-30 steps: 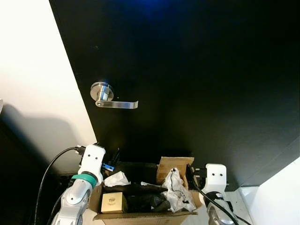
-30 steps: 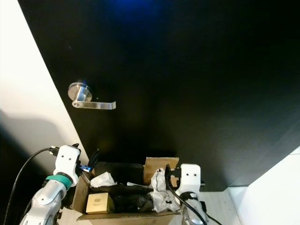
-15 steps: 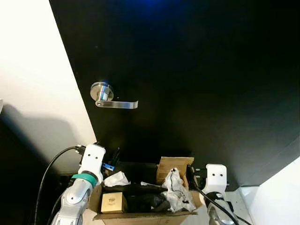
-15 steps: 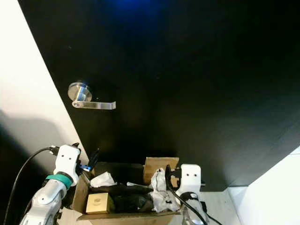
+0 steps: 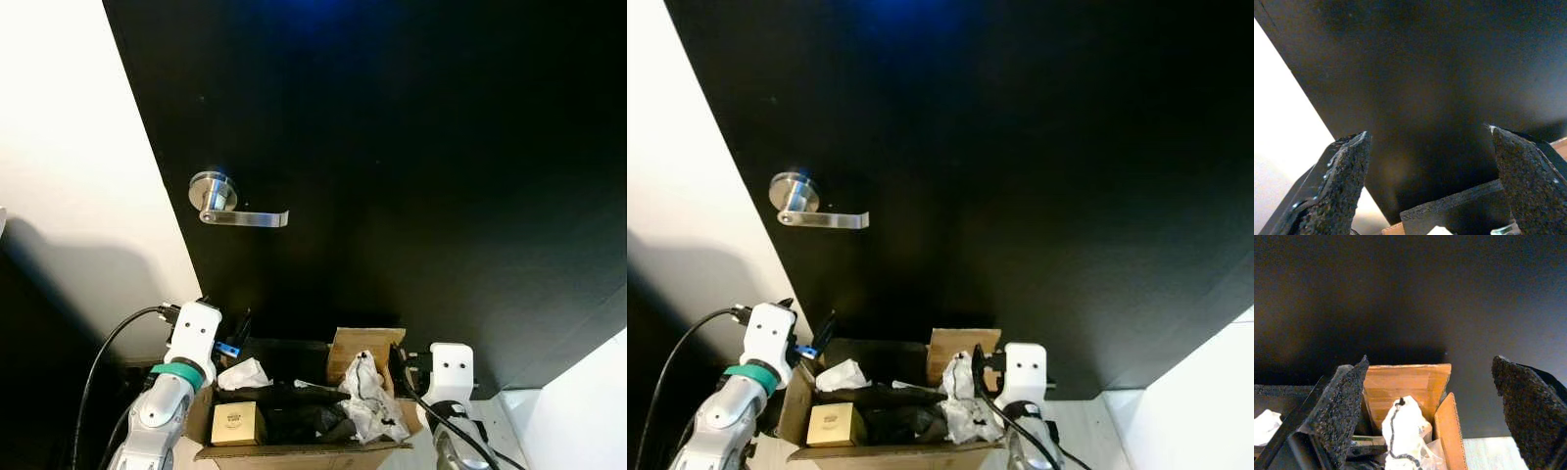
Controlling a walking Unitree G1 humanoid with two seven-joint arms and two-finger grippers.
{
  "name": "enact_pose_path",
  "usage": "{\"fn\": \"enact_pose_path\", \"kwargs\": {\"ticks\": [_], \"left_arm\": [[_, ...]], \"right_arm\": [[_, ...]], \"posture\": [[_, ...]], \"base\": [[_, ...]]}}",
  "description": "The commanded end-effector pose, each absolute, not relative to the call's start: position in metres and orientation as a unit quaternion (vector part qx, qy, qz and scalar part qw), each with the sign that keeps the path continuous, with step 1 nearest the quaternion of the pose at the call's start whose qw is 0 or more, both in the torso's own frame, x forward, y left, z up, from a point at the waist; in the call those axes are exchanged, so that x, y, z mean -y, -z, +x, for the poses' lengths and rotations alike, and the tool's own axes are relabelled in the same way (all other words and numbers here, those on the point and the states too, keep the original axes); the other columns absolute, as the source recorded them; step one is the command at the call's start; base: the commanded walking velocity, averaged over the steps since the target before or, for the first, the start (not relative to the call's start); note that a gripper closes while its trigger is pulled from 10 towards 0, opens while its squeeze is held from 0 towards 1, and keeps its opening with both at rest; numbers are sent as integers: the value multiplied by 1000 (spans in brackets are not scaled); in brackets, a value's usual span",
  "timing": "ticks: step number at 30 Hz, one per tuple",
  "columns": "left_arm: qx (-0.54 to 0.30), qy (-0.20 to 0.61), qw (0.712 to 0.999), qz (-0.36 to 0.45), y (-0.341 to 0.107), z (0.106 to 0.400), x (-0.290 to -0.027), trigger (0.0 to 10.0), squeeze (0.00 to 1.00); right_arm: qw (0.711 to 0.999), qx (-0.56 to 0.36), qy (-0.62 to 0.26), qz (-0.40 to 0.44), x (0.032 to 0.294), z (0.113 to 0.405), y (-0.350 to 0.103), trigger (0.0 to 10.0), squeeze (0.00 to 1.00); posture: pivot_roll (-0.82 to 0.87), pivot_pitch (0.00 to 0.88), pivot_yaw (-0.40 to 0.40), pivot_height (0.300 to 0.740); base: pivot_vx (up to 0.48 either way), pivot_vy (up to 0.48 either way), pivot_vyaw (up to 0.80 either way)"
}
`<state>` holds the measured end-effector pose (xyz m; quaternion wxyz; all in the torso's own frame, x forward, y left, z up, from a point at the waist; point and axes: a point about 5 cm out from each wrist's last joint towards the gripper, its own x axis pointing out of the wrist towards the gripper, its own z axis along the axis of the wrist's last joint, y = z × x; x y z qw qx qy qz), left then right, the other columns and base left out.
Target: Clean up the room
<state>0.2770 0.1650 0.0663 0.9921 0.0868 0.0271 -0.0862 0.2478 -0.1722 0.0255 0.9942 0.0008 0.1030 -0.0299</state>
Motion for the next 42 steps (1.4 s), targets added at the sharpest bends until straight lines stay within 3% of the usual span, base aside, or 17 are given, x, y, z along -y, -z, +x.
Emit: {"fn": "enact_pose_path", "kwargs": {"ticks": [1,15,31,42], "left_arm": [[-37,86,992,90,-62,276,-164,10000,0],[-33,87,992,84,-64,276,-164,10000,0],[-31,89,992,82,-63,276,-163,10000,0],[-41,88,991,93,-62,278,-162,10000,0]], "right_arm": [[993,-111,30,2,173,246,-21,10000,0],[993,-111,27,3,171,247,-22,10000,0],[994,-111,25,4,171,248,-22,10000,0],[993,-115,30,6,173,246,-21,10000,0]], "posture": [[3,0,69,740],[4,0,65,740],[4,0,65,740],[6,0,62,740]], "base": [[0,0,0],[0,0,0],[-281,0,0],[0,0,0]]}}
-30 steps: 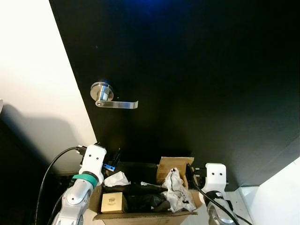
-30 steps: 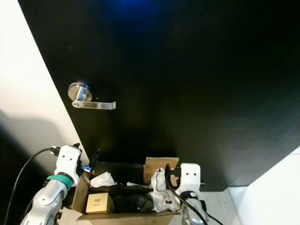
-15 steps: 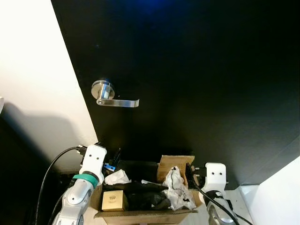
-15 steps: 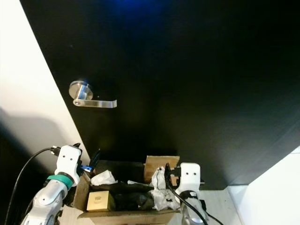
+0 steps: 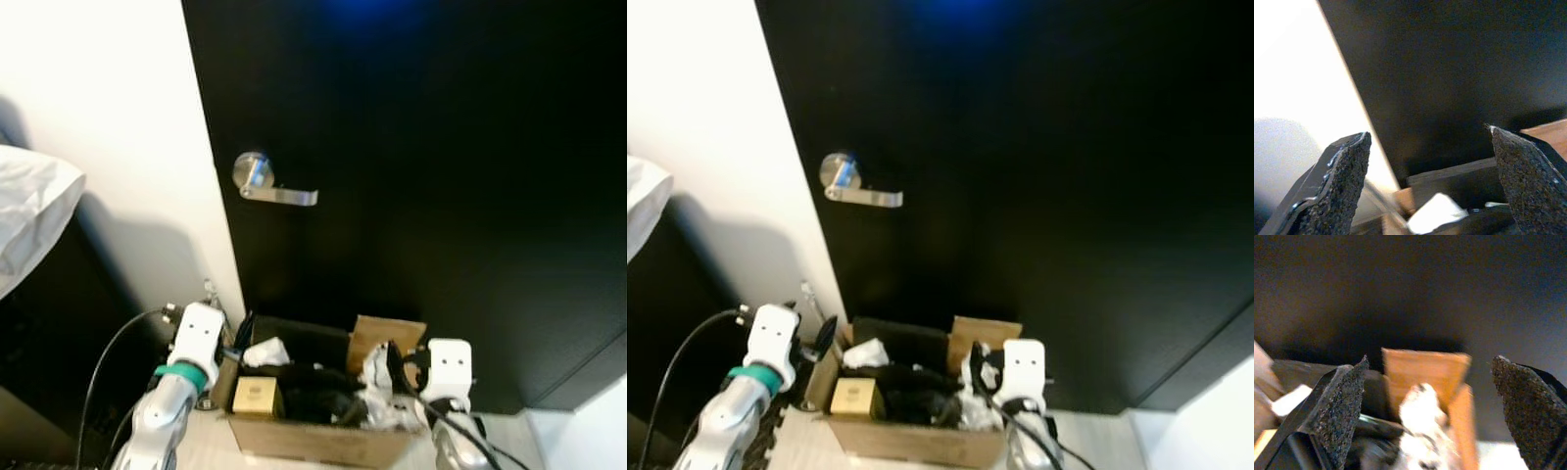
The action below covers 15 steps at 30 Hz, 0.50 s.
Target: Clean up the room
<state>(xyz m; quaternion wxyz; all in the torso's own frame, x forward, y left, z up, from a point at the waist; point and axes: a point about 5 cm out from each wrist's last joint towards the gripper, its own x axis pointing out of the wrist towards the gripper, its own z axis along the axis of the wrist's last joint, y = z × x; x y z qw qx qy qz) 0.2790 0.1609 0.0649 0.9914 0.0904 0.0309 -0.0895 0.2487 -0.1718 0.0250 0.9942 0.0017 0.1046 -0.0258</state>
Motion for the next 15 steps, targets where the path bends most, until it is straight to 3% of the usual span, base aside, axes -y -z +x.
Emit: {"fn": "enact_pose_path", "kwargs": {"ticks": [1,15], "left_arm": [[-41,89,991,93,-62,277,-162,10000,0],[-41,87,991,97,-64,283,-164,10000,0]], "right_arm": [[993,-116,32,8,173,246,-20,10000,0],[993,-112,36,20,169,251,-22,10000,0]], "posture": [[6,0,62,740],[13,0,67,740]], "base": [[0,0,0],[0,0,0]]}}
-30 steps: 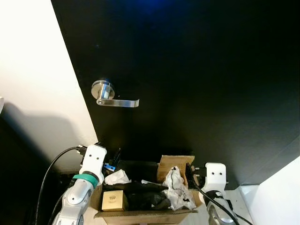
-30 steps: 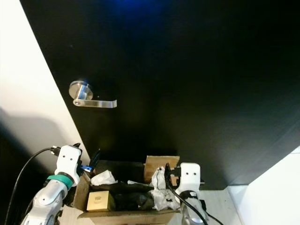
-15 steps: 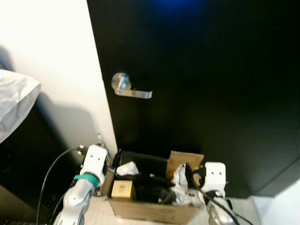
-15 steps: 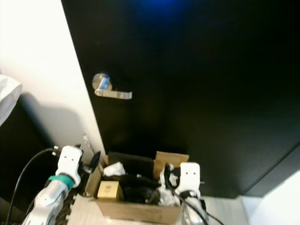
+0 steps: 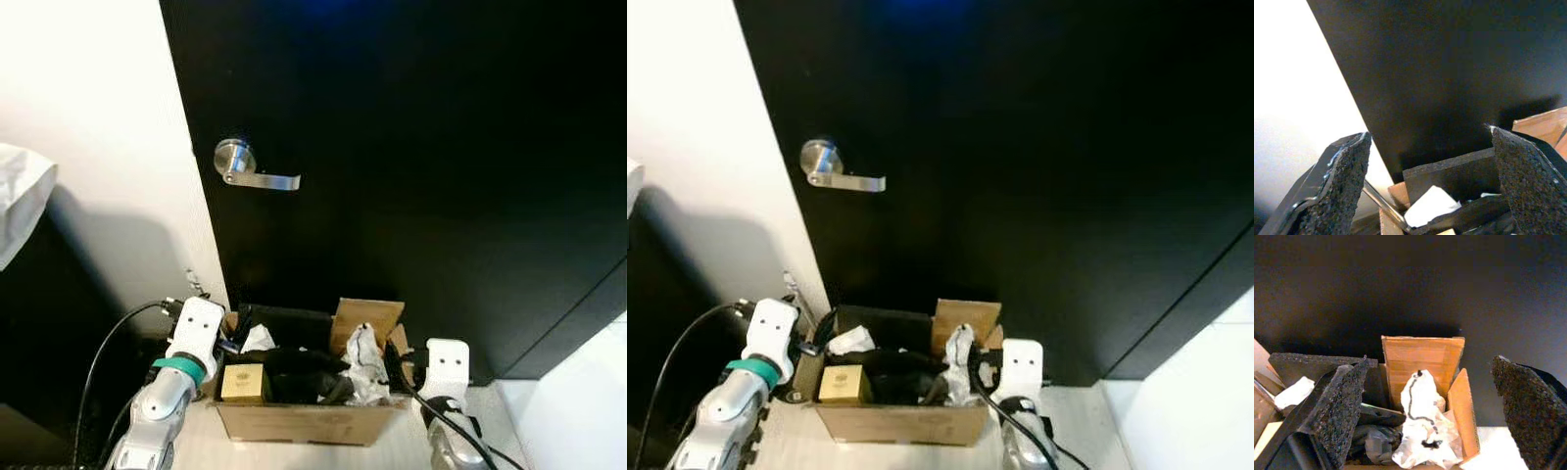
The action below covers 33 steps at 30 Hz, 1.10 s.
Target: Clean up the room
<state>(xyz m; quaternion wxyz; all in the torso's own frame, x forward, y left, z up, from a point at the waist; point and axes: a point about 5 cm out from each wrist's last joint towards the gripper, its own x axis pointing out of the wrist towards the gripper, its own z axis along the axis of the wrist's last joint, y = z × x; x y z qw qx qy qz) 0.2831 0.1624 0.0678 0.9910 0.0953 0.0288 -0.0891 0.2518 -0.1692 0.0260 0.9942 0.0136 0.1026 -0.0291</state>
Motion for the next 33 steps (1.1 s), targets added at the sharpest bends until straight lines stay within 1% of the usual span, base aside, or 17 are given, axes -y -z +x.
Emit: {"fn": "enact_pose_path", "kwargs": {"ticks": [1,7,10,18,30,33], "left_arm": [[-43,84,991,94,-63,283,-164,10000,0],[-44,83,991,96,-63,283,-164,10000,0],[-45,84,991,96,-63,282,-163,10000,0],[-51,83,990,100,-60,280,-164,10000,0],[-72,70,989,106,-53,275,-169,10000,0],[-114,59,985,112,-42,270,-174,10000,0]], "right_arm": [[993,-112,37,16,171,251,-23,10000,0],[993,-111,33,3,171,251,-23,10000,0],[993,-111,31,2,171,251,-23,10000,0],[993,-115,18,-7,167,251,-22,10000,0],[992,-126,9,-15,168,251,-20,10000,0],[992,-128,3,-17,167,253,-20,10000,0]], "posture": [[13,0,67,740],[11,0,64,740],[11,0,64,740],[10,0,59,740],[14,0,43,740],[16,0,38,740]], "base": [[0,0,0],[0,0,0],[0,0,481],[0,0,800],[0,0,800],[0,0,800]]}}
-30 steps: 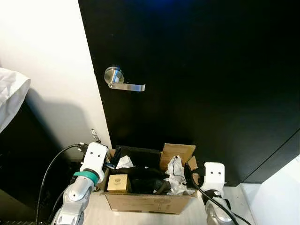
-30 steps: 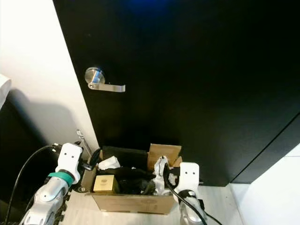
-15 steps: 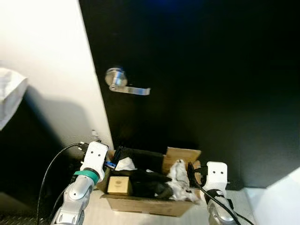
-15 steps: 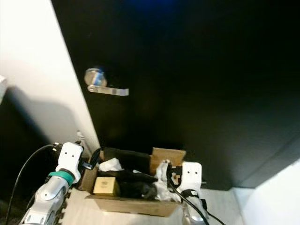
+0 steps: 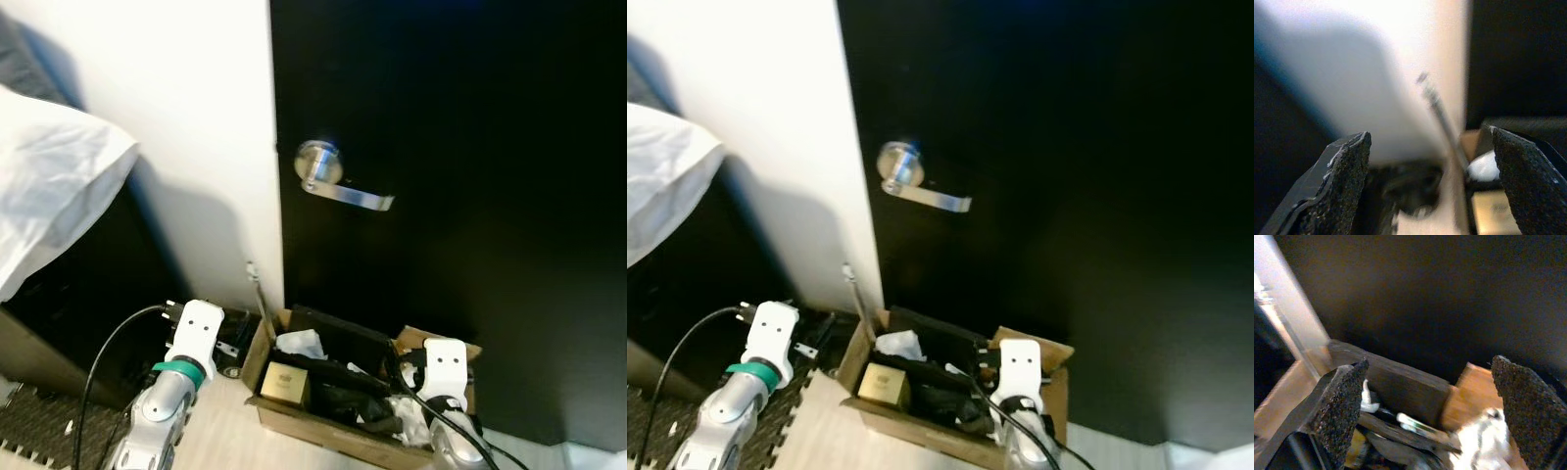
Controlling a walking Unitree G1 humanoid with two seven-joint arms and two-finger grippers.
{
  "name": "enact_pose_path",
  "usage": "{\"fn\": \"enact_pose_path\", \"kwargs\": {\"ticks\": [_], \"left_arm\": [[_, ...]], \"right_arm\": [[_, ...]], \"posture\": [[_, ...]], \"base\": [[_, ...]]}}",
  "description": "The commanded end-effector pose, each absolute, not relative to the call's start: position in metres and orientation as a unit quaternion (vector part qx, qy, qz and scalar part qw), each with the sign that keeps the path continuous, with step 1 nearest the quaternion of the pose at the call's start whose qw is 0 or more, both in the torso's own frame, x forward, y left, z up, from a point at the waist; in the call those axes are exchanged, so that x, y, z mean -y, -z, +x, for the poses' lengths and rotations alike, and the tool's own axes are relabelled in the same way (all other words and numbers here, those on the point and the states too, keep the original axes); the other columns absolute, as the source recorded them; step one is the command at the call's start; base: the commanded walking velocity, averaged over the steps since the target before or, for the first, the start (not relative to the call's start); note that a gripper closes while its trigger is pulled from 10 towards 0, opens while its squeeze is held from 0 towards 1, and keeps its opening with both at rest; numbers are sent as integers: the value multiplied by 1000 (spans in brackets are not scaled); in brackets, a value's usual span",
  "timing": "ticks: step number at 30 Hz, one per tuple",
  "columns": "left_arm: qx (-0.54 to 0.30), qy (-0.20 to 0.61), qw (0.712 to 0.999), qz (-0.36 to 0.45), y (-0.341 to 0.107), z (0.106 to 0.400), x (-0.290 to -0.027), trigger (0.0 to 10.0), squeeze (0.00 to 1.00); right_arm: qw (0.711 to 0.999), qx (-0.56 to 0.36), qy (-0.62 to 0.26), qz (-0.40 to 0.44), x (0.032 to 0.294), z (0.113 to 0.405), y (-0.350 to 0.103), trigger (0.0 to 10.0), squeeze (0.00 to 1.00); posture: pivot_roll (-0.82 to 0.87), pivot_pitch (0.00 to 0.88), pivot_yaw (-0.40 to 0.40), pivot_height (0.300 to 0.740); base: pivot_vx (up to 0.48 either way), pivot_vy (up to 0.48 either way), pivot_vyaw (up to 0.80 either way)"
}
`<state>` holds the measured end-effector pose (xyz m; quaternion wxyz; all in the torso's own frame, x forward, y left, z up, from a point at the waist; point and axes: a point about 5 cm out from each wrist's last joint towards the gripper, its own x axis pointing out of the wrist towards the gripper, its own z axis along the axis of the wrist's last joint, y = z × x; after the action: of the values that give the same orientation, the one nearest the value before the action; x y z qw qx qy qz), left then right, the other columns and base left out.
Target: Clean up the room
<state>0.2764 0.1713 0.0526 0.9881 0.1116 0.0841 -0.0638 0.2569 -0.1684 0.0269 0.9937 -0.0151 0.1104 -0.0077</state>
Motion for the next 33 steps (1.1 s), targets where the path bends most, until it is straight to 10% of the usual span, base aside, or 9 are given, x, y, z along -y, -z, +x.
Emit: {"fn": "enact_pose_path", "kwargs": {"ticks": [1,33], "left_arm": [[-120,58,985,111,-41,269,-174,10000,0],[-106,52,985,125,-46,275,-170,10000,0]], "right_arm": [[991,-129,2,-18,167,253,-20,10000,0],[990,-138,7,-16,171,254,-18,10000,0]], "posture": [[16,0,38,740],[6,0,41,740]], "base": [[0,0,800],[0,0,800]]}}
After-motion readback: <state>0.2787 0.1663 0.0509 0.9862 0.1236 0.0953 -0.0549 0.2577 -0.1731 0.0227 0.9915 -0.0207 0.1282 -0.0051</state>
